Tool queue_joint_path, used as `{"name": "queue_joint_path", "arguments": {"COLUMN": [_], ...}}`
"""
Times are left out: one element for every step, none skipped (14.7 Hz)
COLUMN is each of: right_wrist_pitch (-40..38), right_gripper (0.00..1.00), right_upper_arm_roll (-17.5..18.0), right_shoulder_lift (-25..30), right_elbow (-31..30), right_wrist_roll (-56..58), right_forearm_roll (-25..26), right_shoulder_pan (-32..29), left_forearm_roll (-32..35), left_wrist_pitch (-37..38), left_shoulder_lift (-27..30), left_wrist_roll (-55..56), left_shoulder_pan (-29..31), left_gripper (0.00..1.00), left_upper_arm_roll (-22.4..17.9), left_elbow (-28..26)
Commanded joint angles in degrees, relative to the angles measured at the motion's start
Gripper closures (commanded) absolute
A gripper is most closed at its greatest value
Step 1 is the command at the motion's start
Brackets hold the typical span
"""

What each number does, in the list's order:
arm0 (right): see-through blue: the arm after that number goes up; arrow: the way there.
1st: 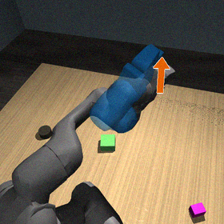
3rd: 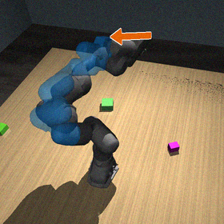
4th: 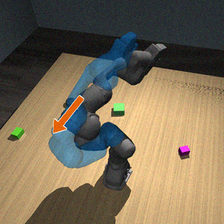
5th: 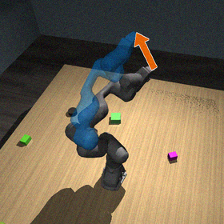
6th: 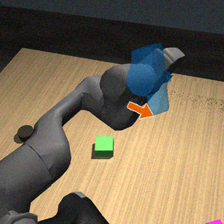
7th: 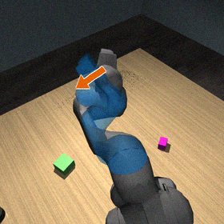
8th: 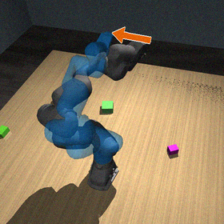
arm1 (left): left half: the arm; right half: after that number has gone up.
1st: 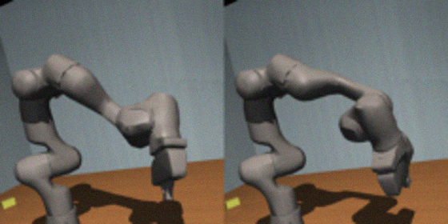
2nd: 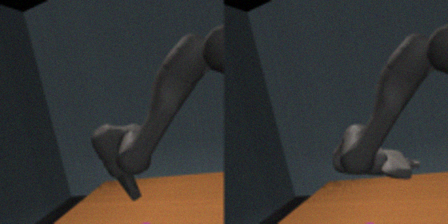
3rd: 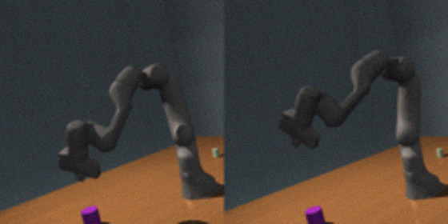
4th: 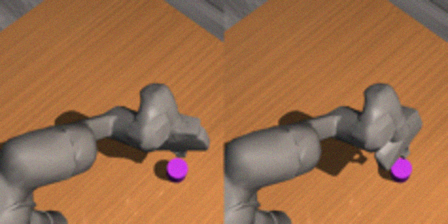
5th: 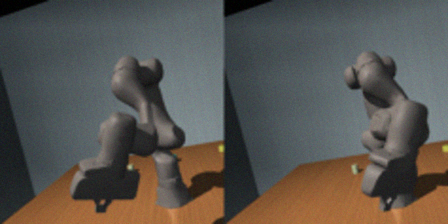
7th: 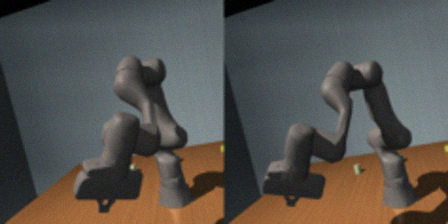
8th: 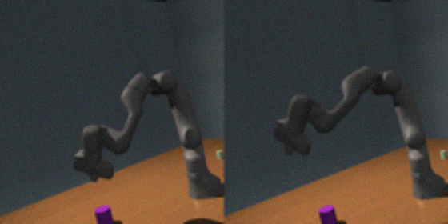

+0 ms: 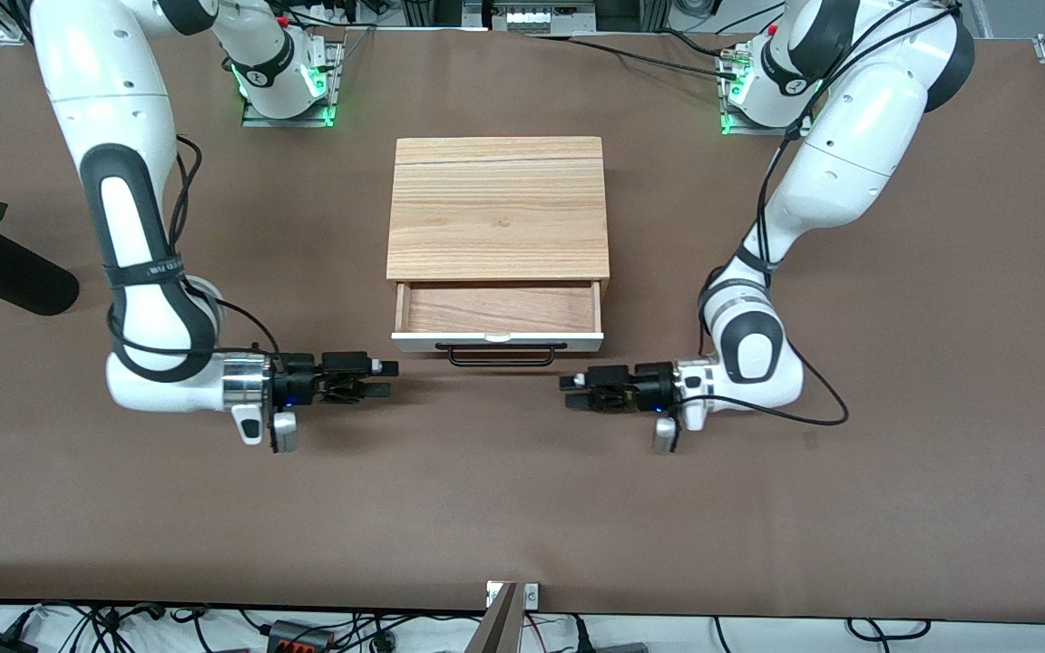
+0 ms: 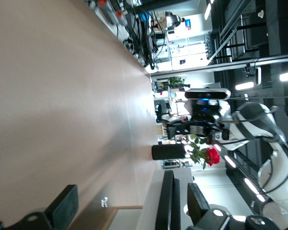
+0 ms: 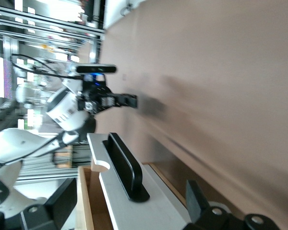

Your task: Pull top drawer with both arms simultaneously

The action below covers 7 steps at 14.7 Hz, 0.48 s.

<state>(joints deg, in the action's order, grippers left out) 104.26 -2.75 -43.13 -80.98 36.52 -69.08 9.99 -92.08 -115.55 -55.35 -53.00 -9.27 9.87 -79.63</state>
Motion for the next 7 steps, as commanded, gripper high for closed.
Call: {"name": "queue_joint_path", "arguments": {"right_wrist_pitch": [-0.7, -0.7, -0.7, -0.8, -1.5, -3.1, -4.7], "right_gripper": [0.00, 0.00, 0.00, 0.00, 0.00, 0.00, 0.00], "right_upper_arm_roll": [-0.7, -0.7, -0.8, -0.8, -0.8, -0.9, -1.8], "right_shoulder_lift": [2.9, 4.0, 5.1, 5.7, 6.4, 6.9, 7.6], "right_elbow": [1.7, 1.7, 1.7, 1.6, 1.4, 1.4, 1.4], "right_wrist_roll": [-8.7, -10.5, -11.7, -12.6, -13.7, -15.2, -17.9], "right_forearm_roll": [10.6, 15.2, 19.7, 25.9, 32.0, 37.9, 42.3], "right_shoulder_pan": [0.4, 0.6, 0.7, 0.6, 0.4, 0.3, 0.3], "left_forearm_roll": [5.0, 8.5, 12.6, 17.3, 21.8, 25.6, 28.6], "left_wrist_pitch": [0.3, 0.3, 0.4, 0.6, 1.9, 5.3, 8.7], "left_shoulder_lift": [0.9, 1.8, 1.9, 2.3, 2.6, 2.6, 3.0], "left_wrist_roll": [0.1, 0.4, 2.3, 6.3, 9.8, 12.5, 14.4], "left_shoulder_pan": [0.6, 0.8, 1.4, 3.2, 4.3, 4.8, 5.3], "left_gripper": [0.00, 0.00, 0.00, 0.00, 0.00, 0.00, 0.00], "left_upper_arm_roll": [-1.2, -1.7, -2.0, -2.1, -1.7, -1.8, -2.1], "left_elbow": [1.0, 3.1, 5.7, 7.6, 8.6, 10.0, 11.8]}}
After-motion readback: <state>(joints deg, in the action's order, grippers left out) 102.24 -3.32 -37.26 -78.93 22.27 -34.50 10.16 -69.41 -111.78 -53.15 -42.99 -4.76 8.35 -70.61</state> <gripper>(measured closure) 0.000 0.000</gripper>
